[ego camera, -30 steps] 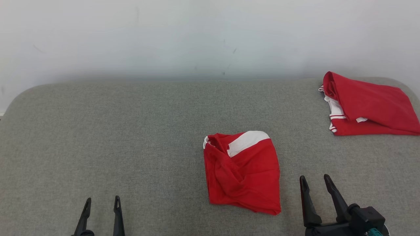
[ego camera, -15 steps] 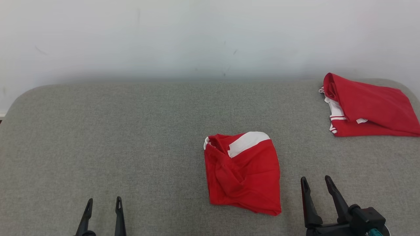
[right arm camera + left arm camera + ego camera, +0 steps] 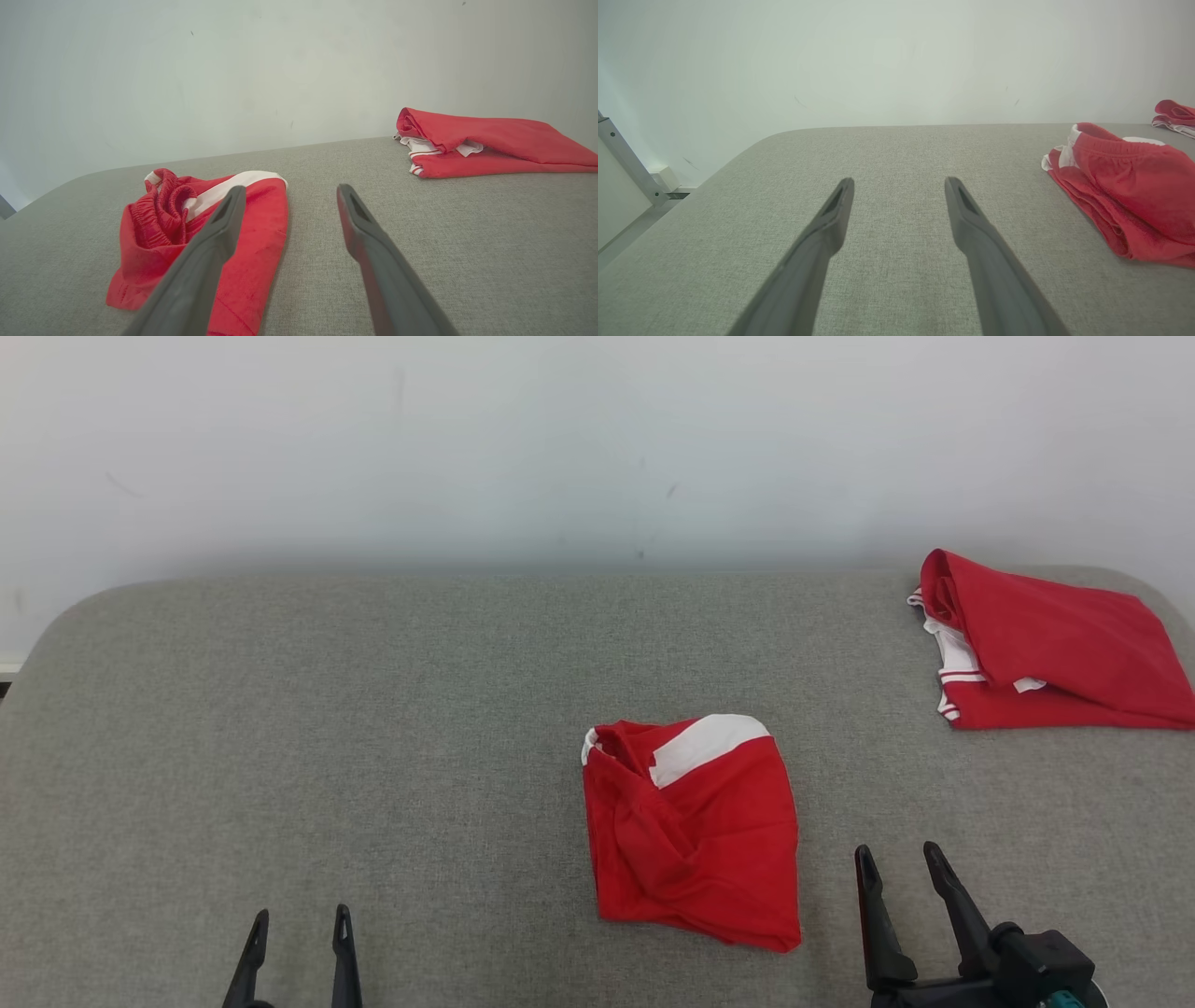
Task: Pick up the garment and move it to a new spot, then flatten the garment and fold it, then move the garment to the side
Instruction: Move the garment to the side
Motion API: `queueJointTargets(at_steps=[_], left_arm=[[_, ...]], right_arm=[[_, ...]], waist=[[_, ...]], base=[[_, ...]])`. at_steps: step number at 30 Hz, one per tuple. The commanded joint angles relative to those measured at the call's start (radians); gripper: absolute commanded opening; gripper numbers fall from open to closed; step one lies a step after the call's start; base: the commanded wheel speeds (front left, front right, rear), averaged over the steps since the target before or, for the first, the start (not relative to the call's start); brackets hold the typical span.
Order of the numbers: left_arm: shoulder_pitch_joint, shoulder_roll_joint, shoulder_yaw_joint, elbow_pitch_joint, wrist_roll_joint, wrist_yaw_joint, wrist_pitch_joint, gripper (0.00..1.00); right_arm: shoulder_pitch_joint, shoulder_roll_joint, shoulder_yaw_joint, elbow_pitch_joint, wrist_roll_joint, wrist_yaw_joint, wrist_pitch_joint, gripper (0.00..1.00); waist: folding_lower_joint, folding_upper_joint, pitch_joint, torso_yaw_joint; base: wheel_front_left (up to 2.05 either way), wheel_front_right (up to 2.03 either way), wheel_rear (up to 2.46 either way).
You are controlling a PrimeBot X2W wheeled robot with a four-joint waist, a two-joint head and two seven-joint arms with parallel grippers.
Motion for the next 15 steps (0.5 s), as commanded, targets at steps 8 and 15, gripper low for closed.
queueJointTargets(at_steps=[8, 15], left_arm=[[0.004, -0.001, -0.009, -0.005, 0.004, 0.004, -0.002, 1.00], [-0.007, -0.001, -0.016, -0.004, 0.000, 0.001, -0.002, 1.00]], right_arm=[[-0.005, 0.003, -0.002, 0.015, -0.006, -0.003, 0.000, 1.00], [-0.045, 0.003, 0.001, 0.089, -0.014, -0.003, 0.000, 1.00]], waist=[[0.0000, 0.0000, 0.004, 0.014], [0.0000, 0.0000, 0.017, 0.033]], base=[[0.00, 0.00, 0.00], [0.00, 0.00, 0.00]])
